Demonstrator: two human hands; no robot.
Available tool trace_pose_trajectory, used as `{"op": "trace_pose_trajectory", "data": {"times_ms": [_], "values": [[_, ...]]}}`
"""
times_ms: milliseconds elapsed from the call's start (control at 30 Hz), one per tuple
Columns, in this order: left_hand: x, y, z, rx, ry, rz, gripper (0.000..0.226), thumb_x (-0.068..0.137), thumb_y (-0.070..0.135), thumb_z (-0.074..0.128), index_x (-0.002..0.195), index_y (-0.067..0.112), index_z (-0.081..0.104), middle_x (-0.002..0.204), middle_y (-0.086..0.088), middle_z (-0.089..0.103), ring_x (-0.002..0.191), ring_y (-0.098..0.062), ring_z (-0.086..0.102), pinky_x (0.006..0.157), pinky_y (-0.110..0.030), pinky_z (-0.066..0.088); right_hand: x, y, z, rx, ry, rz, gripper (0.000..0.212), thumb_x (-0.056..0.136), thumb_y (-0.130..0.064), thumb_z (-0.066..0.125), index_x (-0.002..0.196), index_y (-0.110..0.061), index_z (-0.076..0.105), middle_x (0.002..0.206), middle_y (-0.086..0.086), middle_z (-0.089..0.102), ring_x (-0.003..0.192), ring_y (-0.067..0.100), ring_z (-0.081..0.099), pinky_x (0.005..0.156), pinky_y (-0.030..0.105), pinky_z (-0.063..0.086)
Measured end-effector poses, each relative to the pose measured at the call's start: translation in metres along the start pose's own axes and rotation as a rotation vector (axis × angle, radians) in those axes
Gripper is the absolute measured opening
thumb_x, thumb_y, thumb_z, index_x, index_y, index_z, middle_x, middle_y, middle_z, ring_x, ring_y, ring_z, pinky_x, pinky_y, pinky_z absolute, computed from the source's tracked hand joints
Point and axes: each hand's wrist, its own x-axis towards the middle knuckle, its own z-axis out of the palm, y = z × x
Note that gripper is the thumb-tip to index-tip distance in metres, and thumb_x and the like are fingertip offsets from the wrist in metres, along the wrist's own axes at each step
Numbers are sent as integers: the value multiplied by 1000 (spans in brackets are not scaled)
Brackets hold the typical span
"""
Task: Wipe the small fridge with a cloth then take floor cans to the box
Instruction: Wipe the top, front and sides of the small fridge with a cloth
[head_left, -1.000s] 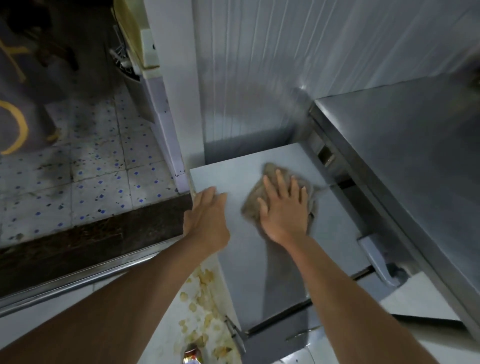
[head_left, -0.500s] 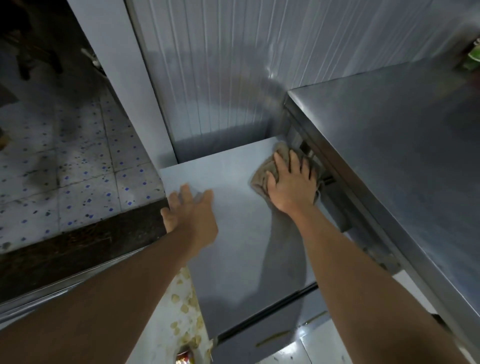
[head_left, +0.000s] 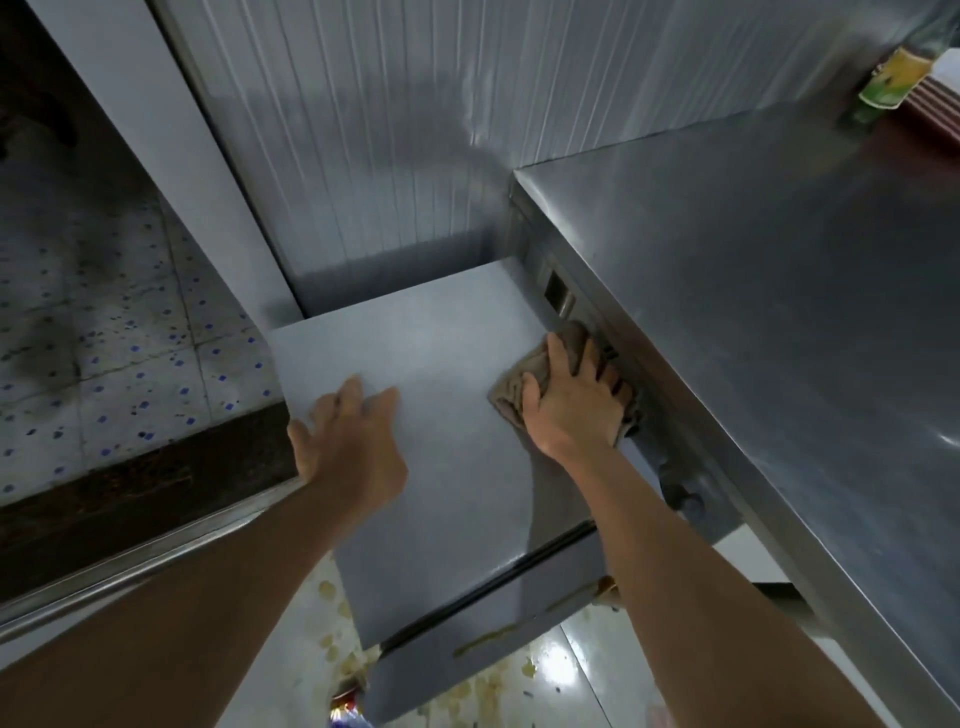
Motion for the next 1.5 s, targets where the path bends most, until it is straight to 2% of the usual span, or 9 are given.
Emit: {"op": "trace_pose_trajectory", "data": {"times_ms": [167, 367, 633, 733, 833, 967, 1067, 1333, 1500], "values": [[-5, -11, -2, -144, -58, 8, 73, 83, 29, 59, 144, 34, 21, 157, 1, 6, 141, -27, 8, 110, -54, 21, -16, 5, 3, -7, 43, -104, 68, 94, -51, 27, 152, -21, 7, 158, 15, 6, 141, 42, 13, 114, 55, 12], [-30, -38, 16, -303, -50, 47, 105, 61, 44, 81, 145, 29, 19, 156, 9, 5, 142, -17, 4, 112, -51, 23, -45, -9, 8, -36, 48, -253, 66, 94, -51, 21, 152, -23, 6, 160, 8, 0, 145, 36, 0, 115, 52, -1], [-38, -44, 14, -324, -76, 85, 115, 59, 39, 84, 148, 20, 13, 157, 5, 1, 144, -14, 3, 113, -49, 23, -100, -42, 16, -30, -28, -765, 61, 91, -47, 28, 148, -27, 25, 159, 1, 14, 146, 31, 8, 117, 49, 0], [-45, -54, 19, -340, -81, 54, 126, 56, 39, 86, 149, 21, 3, 157, 7, -4, 144, -11, 1, 114, -46, 22, -61, -16, 10, -72, -5, -569, 60, 95, -50, 20, 151, -33, 5, 160, 2, -4, 146, 30, -3, 117, 50, -3], [-48, -61, 25, -483, -35, 67, 130, 53, 36, 88, 149, 18, 3, 158, 4, 4, 144, -13, 7, 116, -39, 19, -47, -15, 9, -79, 35, -364, 62, 96, -46, 25, 151, -29, 4, 160, 5, -1, 146, 33, 0, 118, 51, 1], [-52, -70, 22, -614, -29, 101, 132, 50, 29, 91, 149, 23, 5, 154, 2, 23, 139, -16, 26, 112, -39, 29, -90, -54, 19, -28, 35, -487, 62, 92, -45, 26, 151, -27, 17, 160, 1, 6, 146, 30, 4, 117, 48, -1], [-59, -86, 19, -572, -79, 160, 129, 55, 23, 89, 150, 22, 1, 155, 1, 20, 138, -16, 29, 108, -24, 25, -137, -80, 26, -13, 27, -602, 62, 90, -46, 24, 148, -24, 28, 159, 1, 15, 146, 30, 9, 116, 48, 0], [-79, -122, 21, -521, -100, 159, 118, 67, 19, 81, 149, 22, -3, 158, 0, 12, 142, -16, 22, 108, -25, 24, -109, -159, 31, -59, -68, -522, 63, 94, -50, 28, 151, -31, 7, 160, 0, -5, 146, 31, -8, 116, 51, -5], [-91, -137, 19, -527, -70, 187, 114, 69, 21, 79, 149, 24, -2, 156, 0, 18, 140, -16, 27, 105, -25, 27, -126, -159, 31, -102, -51, -538, 73, 89, -46, 42, 151, -31, 7, 160, 0, -6, 146, 31, -8, 116, 50, -4]]}}
